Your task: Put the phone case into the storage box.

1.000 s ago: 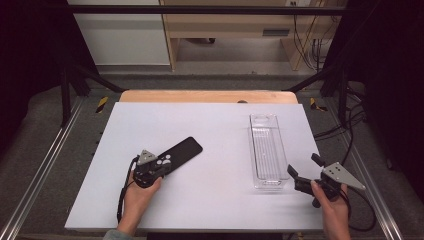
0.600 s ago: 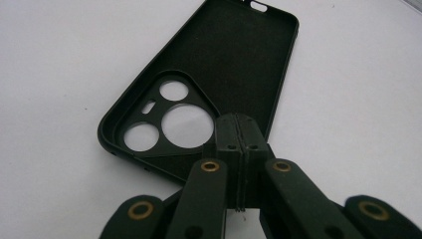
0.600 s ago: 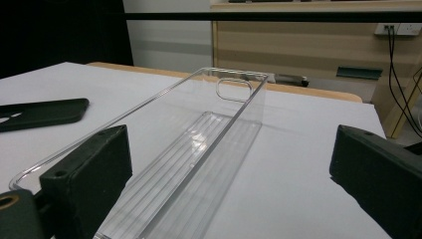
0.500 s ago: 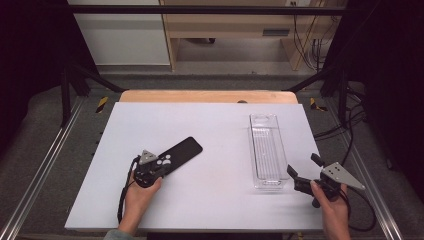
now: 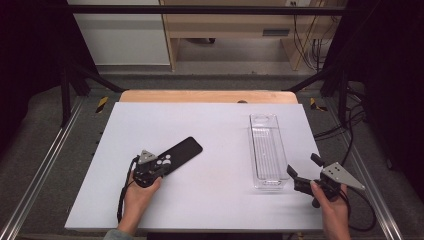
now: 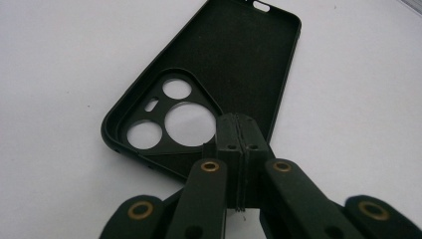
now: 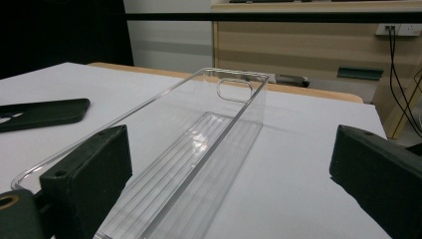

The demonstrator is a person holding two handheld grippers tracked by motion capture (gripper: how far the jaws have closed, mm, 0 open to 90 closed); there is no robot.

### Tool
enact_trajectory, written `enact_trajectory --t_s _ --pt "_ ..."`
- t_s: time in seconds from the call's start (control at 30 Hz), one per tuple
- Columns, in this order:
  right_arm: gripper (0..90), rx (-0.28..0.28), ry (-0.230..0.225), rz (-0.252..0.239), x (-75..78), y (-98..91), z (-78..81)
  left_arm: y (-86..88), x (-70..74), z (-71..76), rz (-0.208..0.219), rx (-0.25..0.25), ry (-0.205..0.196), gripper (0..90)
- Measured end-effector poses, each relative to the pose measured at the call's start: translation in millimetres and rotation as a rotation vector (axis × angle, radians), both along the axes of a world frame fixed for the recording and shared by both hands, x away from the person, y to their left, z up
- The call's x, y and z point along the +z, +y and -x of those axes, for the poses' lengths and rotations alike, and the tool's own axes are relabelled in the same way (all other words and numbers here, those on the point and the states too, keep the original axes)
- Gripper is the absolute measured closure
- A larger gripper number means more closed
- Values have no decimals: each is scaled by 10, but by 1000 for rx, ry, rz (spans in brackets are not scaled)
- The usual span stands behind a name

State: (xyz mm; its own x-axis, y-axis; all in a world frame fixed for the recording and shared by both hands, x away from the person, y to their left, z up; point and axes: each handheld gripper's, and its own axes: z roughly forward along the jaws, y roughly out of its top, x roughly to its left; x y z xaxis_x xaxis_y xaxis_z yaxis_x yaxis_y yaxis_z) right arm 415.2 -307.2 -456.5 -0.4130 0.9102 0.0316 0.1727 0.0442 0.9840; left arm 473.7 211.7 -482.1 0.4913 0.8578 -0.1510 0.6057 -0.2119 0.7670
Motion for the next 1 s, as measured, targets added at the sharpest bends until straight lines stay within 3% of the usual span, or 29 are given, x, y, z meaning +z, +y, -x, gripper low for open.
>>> enact_trajectory --t_s 0.33,0.67,1.0 --pt "32 4 1 3 -2 9 -2 68 11 22 6 0 22 899" --pt "32 7 4 5 -2 16 -1 88 -2 -3 2 3 11 899" --pt "32 8 1 5 -1 12 3 97 21 10 -8 -21 40 899"
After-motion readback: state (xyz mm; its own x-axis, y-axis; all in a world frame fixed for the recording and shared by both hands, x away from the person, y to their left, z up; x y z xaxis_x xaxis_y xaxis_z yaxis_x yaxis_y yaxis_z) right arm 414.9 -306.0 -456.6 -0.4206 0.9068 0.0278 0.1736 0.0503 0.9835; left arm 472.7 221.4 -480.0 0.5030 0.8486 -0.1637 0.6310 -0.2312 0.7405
